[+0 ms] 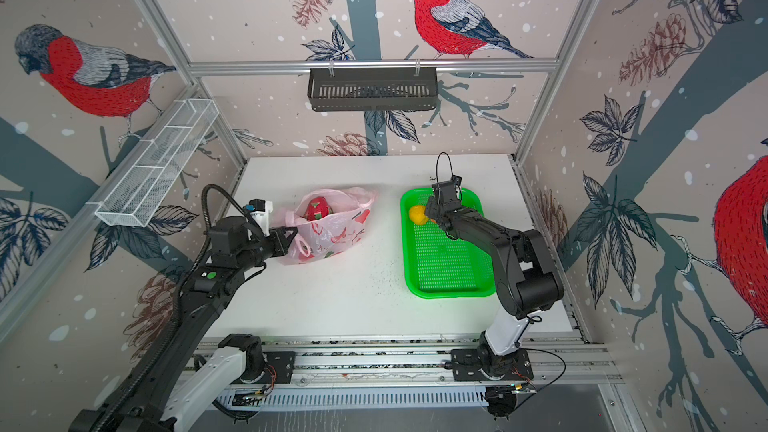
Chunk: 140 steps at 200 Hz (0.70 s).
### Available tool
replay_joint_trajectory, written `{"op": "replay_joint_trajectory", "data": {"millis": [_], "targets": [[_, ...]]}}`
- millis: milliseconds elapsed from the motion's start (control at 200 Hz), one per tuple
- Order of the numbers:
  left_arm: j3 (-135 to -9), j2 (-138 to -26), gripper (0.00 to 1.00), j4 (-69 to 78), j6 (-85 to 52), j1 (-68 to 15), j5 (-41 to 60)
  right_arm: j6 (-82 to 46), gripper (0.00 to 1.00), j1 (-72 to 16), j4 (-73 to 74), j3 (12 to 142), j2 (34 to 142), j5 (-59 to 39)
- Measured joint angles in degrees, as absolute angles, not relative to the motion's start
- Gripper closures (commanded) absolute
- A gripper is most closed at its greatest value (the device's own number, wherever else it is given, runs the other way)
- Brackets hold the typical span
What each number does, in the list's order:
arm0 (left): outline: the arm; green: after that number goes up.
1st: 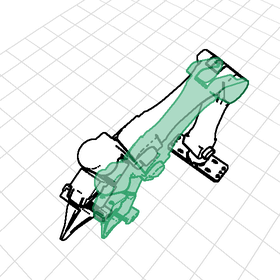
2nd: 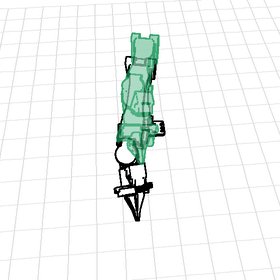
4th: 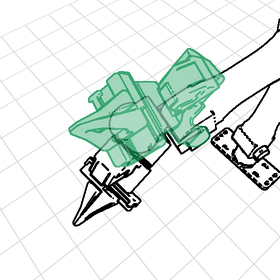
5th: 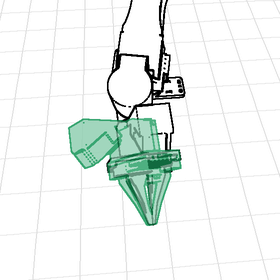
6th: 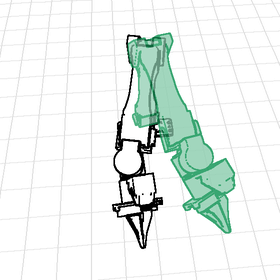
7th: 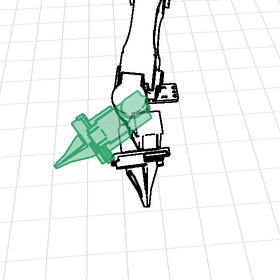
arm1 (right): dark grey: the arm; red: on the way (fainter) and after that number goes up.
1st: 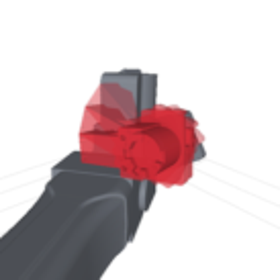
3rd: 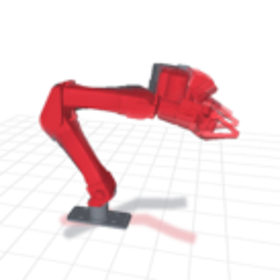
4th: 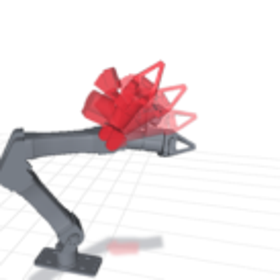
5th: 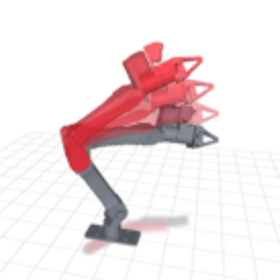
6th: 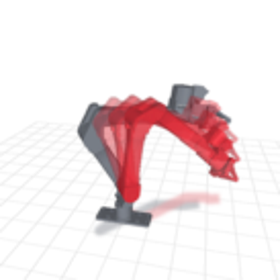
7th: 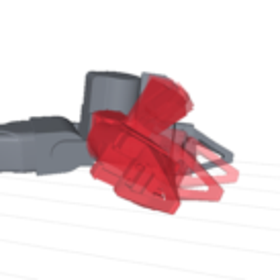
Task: Untie the knot of the plastic bag and take out the fruit
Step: 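Lower the orange into the green basket beside the yellow fruit and open the right gripper, then move the right gripper back into the bag toward the dragon fruits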
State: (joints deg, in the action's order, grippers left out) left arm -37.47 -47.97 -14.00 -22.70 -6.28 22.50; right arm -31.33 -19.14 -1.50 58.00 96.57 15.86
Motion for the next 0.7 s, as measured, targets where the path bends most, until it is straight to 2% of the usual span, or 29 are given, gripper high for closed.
{"op": "replay_joint_trajectory", "data": {"millis": [315,495,700], "targets": [[-38.2,-46.9,1.0,-14.7,-23.6,-6.3,23.1,-31.2,0.17,-25.0,-6.0,57.4,83.6,19.9],[-38.3,-45.8,1.0,-15.9,-23.8,-6.3,24.1,-31.1,0.18,-35.3,-7.9,59.0,77.1,22.7],[-38.2,-43.5,1.0,-17.4,-24.2,-6.3,24.7,-29.6,0.21,-50.2,-8.5,62.6,75.4,26.9]]}}
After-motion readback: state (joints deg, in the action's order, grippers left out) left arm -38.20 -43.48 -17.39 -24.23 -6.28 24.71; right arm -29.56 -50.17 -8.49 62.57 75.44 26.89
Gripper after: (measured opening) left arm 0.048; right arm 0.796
